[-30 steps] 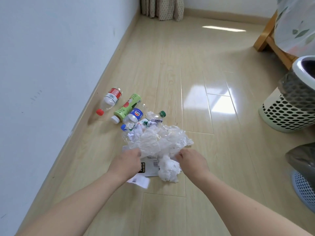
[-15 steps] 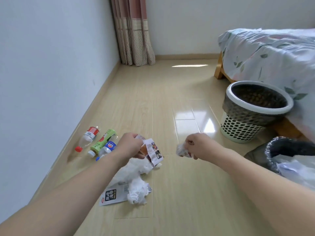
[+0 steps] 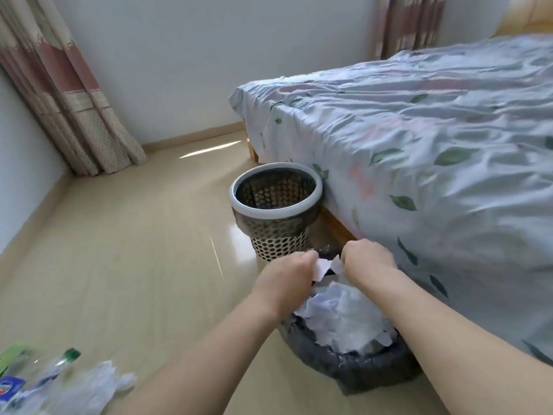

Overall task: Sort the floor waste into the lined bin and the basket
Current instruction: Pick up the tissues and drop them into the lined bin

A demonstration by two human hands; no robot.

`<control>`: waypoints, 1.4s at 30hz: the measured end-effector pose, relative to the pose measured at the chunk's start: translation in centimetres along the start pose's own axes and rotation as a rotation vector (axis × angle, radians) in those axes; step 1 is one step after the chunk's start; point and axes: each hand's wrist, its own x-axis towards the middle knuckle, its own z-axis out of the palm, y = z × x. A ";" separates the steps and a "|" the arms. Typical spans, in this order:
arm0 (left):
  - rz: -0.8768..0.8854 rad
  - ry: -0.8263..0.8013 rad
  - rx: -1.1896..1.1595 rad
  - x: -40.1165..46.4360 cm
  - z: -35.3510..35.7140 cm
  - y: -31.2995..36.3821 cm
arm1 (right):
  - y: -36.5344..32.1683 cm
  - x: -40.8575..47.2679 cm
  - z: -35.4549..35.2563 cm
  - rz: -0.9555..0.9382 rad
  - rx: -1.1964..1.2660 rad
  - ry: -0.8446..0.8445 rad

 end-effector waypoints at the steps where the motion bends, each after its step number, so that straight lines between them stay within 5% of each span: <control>1: 0.058 -0.108 0.092 0.4 2.0 1.1 | 1.0 0.2 1.2 -0.005 -0.029 -0.059; 3: 0.055 -0.383 0.162 0.4 5.0 2.4 | 1.7 0.4 3.5 -0.033 -0.068 -0.272; 5: 0.045 -0.482 0.161 0.4 6.1 2.6 | 2.0 0.7 4.2 -0.045 -0.102 -0.444; 10: 0.038 -0.190 0.103 -0.2 1.8 -1.5 | -0.3 1.4 0.5 -0.084 -0.032 -0.199; 15: -0.206 -0.058 0.208 -4.9 -4.4 -10.4 | -10.0 0.4 -0.5 -0.365 0.152 0.051; 27: -0.588 -0.205 0.229 -34.6 -9.9 -32.4 | -41.8 -11.5 9.9 -0.812 0.222 -0.242; 33: -0.685 -0.273 0.101 -49.1 -4.2 -38.4 | -49.3 -15.1 16.1 -0.796 0.088 -0.407; 37: -0.584 -0.308 -0.010 -52.2 3.2 -38.9 | -51.2 -15.2 18.9 -0.729 0.022 -0.417; 42: -0.537 -0.136 -0.033 -52.8 8.3 -38.5 | -54.2 -15.4 21.2 -0.554 0.070 -0.393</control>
